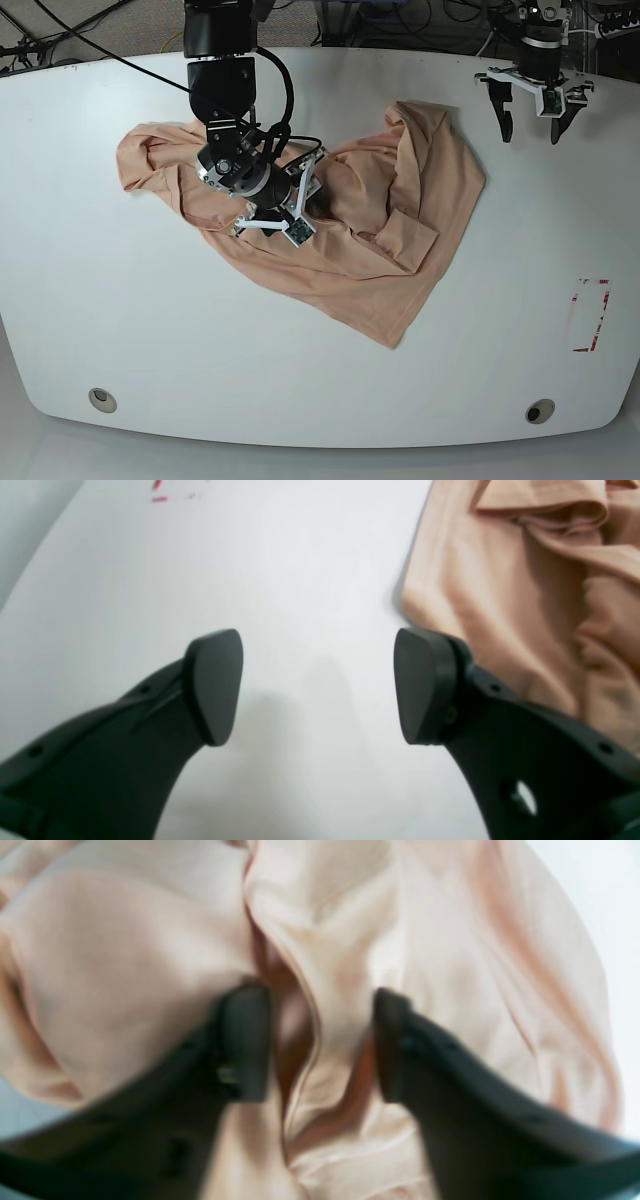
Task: Fold the T-shirt properly
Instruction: 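Lower the left gripper onto the shirt and grasp its edge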
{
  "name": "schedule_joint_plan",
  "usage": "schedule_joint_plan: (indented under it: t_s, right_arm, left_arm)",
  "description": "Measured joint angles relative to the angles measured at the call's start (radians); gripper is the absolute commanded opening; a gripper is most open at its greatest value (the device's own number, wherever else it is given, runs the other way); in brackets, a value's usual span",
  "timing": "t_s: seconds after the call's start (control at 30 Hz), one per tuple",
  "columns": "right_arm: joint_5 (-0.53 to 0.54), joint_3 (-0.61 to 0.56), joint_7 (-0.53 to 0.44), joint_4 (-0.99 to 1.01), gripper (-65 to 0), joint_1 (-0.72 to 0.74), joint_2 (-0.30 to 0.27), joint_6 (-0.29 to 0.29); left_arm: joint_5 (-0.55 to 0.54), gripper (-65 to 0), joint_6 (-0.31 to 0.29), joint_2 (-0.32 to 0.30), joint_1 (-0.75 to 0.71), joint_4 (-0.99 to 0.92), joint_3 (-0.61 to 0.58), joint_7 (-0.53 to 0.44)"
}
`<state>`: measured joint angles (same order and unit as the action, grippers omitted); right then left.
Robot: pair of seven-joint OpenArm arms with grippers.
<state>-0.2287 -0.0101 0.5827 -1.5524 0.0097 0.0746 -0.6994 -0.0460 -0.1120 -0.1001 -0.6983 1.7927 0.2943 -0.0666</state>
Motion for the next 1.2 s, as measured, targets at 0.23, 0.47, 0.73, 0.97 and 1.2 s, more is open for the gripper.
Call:
schedule_joint_plan:
  t_s: [0.23,0.47,0.73,0.97,1.2]
  right_arm:
    - [0.0,0.0,0.004,-0.012,-65.0,-0.002,0.0,0.0]
    - [0.002,0.0,0.004,-0.109,-65.0,-0.047,0.0,0.0]
    - [0.0,0.0,0.069,-0.211,-65.0,-0.08,0.0,0.002]
    - [0.003,0.0,0.138,-0.317,-65.0,-0.079,0.0,0.003]
    - [0.005,0.0,0.181,-0.411,-65.0,-0.092,0.0,0.003]
  left_arm:
    - [-0.001,-20.8,0.0,0.005,0.159,-0.004,-0.003,0.288]
    - [-0.001,-20.7,0.006,0.004,0.232,-0.003,-0.038,0.37]
    - [-0.004,-14.2,0.0,-0.001,0.278,-0.032,-0.131,0.383]
    - [-0.001,-14.2,0.003,-0.001,0.333,-0.15,-0.181,0.389]
    - [-0.012,-14.6,0.001,-0.001,0.361,-0.192,-0.213,0.36]
